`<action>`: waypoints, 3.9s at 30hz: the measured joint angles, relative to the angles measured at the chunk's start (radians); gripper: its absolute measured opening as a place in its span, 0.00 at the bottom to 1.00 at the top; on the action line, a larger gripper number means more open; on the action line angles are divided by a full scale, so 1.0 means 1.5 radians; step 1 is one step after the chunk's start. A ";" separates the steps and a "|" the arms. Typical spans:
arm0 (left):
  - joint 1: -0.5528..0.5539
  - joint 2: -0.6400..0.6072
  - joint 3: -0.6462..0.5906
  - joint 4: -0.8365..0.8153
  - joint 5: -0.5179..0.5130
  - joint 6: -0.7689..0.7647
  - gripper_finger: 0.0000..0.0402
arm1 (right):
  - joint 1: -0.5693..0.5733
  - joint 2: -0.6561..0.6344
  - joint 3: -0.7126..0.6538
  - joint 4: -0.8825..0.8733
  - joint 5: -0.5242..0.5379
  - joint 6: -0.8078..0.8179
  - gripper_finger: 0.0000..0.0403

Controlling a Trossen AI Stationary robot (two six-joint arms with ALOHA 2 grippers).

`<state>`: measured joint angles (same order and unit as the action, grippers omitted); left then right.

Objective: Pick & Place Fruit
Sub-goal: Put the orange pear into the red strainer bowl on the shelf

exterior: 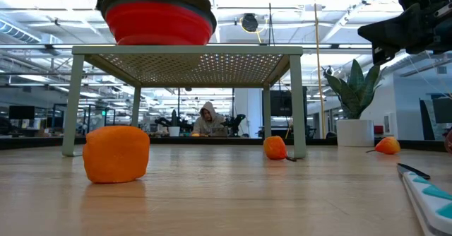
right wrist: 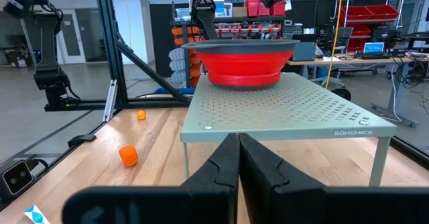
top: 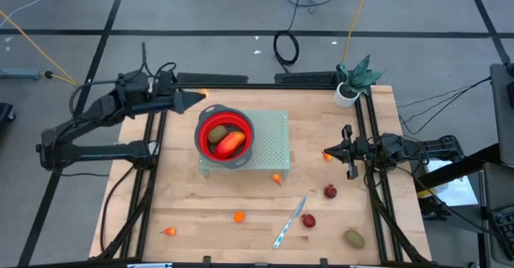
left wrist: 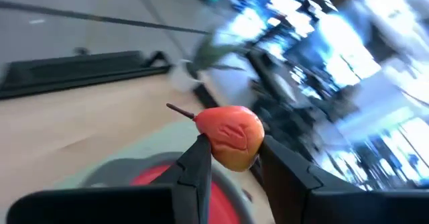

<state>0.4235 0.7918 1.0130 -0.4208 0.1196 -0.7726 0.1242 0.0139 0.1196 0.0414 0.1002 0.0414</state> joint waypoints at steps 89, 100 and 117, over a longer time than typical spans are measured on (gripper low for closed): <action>-0.199 0.528 0.420 -0.553 -0.168 0.073 0.26 | 0.000 0.000 0.000 -0.005 0.002 0.000 0.00; -0.199 0.528 0.420 -0.556 -0.169 0.075 0.29 | 0.000 0.000 0.000 -0.005 0.002 0.000 0.00; -0.237 0.495 0.483 -0.611 -0.137 0.002 0.52 | 0.000 0.000 0.000 -0.005 0.001 0.000 0.00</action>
<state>0.0679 1.5345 1.7380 -1.3366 -0.0866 -0.7701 0.1240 0.0139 0.1196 0.0338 0.1013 0.0408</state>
